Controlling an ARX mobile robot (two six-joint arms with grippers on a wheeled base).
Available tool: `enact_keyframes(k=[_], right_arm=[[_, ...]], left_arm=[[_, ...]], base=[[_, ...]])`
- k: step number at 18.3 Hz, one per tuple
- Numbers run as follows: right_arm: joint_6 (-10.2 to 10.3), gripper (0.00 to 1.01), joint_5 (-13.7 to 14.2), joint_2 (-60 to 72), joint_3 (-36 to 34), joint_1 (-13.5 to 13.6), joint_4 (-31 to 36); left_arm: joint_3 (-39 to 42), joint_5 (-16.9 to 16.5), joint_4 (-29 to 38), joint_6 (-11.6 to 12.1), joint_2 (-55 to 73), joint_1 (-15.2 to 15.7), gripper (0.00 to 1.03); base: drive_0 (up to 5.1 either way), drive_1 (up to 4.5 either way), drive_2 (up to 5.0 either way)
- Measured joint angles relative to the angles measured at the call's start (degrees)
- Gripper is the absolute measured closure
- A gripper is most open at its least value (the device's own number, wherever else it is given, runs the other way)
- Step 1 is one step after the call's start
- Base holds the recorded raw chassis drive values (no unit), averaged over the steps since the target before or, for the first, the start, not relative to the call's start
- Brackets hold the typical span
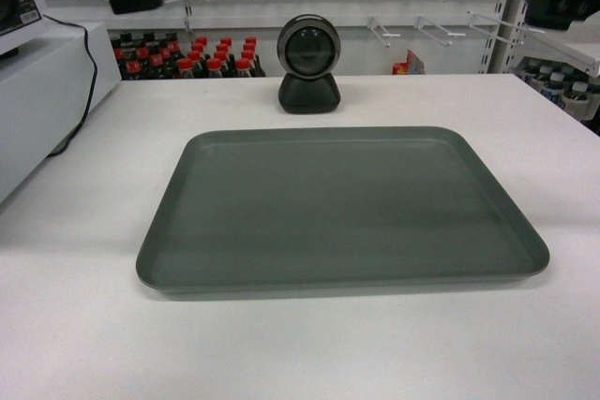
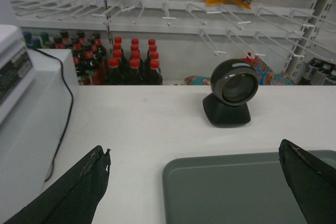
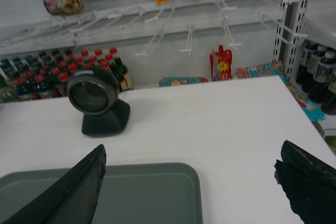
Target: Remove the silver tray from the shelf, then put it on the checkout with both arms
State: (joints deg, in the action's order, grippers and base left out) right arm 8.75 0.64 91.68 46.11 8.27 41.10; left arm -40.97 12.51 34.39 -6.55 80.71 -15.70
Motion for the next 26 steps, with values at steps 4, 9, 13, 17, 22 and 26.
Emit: enact_keyframes(k=[4, 9, 13, 17, 22, 26], right_arm=[[-5.6, 0.28, 7.5, -16.4, -8.8, 1.6, -2.1], [-8.1, 0.73, 5.9, -25.7, -23.3, -1.8, 1.9], [-8.6, 0.99, 4.3, -32.0, -30.4, -3.8, 2.7], [-8.6, 0.99, -0.2, -39.6, -36.5, -8.6, 1.0], [-8.6, 0.99, -0.5, -45.3, -39.7, -8.5, -1.8], [-8.6, 0.99, -0.5, -47.9, -40.7, -8.5, -3.2]], left_arm=[[3.3, 0.8, 3.0, 2.5, -5.9, 1.1, 0.11], [17.8, -2.4, 7.9, 5.5, -15.2, 6.0, 0.57], [25.2, -5.1, 8.7, 5.5, -21.7, 8.5, 0.93], [31.4, -7.3, 7.0, 5.7, -29.3, 11.0, 1.01], [34.5, -12.2, 4.1, 5.7, -35.1, 15.6, 1.01], [35.6, -12.2, 2.7, 5.7, -37.7, 15.9, 1.01]], base=[[0.0, 0.00, 0.0], [0.0, 0.00, 0.0], [0.0, 0.00, 0.0], [0.0, 0.00, 0.0], [0.0, 0.00, 0.0], [0.0, 0.00, 0.0]])
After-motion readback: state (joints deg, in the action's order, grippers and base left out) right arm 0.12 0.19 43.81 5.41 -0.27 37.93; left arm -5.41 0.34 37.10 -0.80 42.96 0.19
